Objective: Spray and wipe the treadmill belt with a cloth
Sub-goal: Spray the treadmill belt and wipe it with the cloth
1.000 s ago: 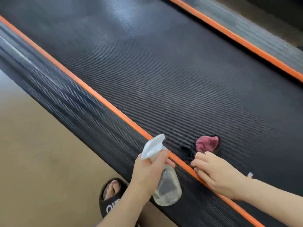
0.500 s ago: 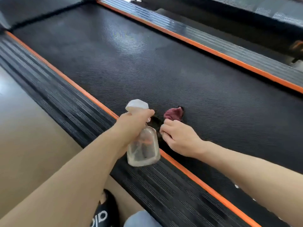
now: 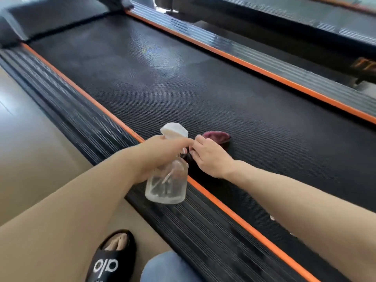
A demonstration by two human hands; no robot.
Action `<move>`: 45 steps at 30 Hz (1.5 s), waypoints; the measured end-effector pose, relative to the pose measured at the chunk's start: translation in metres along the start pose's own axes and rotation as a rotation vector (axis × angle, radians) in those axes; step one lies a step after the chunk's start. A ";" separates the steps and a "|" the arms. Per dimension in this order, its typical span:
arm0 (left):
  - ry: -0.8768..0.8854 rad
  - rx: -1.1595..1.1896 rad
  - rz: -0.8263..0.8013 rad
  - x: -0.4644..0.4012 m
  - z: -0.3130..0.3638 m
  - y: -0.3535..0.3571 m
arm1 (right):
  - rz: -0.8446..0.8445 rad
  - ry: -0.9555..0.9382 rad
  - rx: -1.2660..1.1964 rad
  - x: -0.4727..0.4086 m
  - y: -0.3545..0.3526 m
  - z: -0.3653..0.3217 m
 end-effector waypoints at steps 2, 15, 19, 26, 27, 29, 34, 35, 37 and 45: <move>0.022 0.039 0.020 -0.005 0.002 0.000 | -0.028 0.116 -0.014 -0.012 0.006 -0.005; 0.007 0.011 -0.014 -0.021 0.001 0.021 | -0.251 0.003 0.092 0.123 -0.037 0.020; 0.041 0.037 0.023 -0.022 0.000 0.016 | -0.172 0.039 0.086 0.008 0.004 0.031; 0.077 0.051 0.018 -0.016 0.011 0.012 | -0.186 0.239 0.054 0.015 -0.002 0.012; 0.093 0.065 0.006 -0.016 0.013 0.013 | -0.173 0.226 0.050 0.045 -0.010 0.008; 0.114 0.052 -0.020 -0.020 0.016 0.019 | -0.184 0.230 0.074 0.108 -0.029 0.006; 0.159 0.015 0.024 -0.036 0.027 0.043 | -0.219 0.297 0.095 0.169 -0.040 0.012; 0.186 -0.014 0.054 -0.038 0.030 0.048 | -0.206 0.319 0.104 0.167 -0.037 0.012; 0.239 -0.065 0.108 -0.043 0.036 0.057 | -0.184 0.344 0.098 0.165 -0.034 0.010; 0.265 -0.016 0.109 -0.050 0.039 0.070 | -0.119 0.360 0.056 0.168 -0.034 0.008</move>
Point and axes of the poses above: each hand's wrist, its own x-axis away from the middle knuckle, its own y-axis out of the palm, z = x × y, the point moved 3 cm from there along -x, towards the middle knuckle, and after that the axes turned 1 degree about -z, right-handed, at the moved point
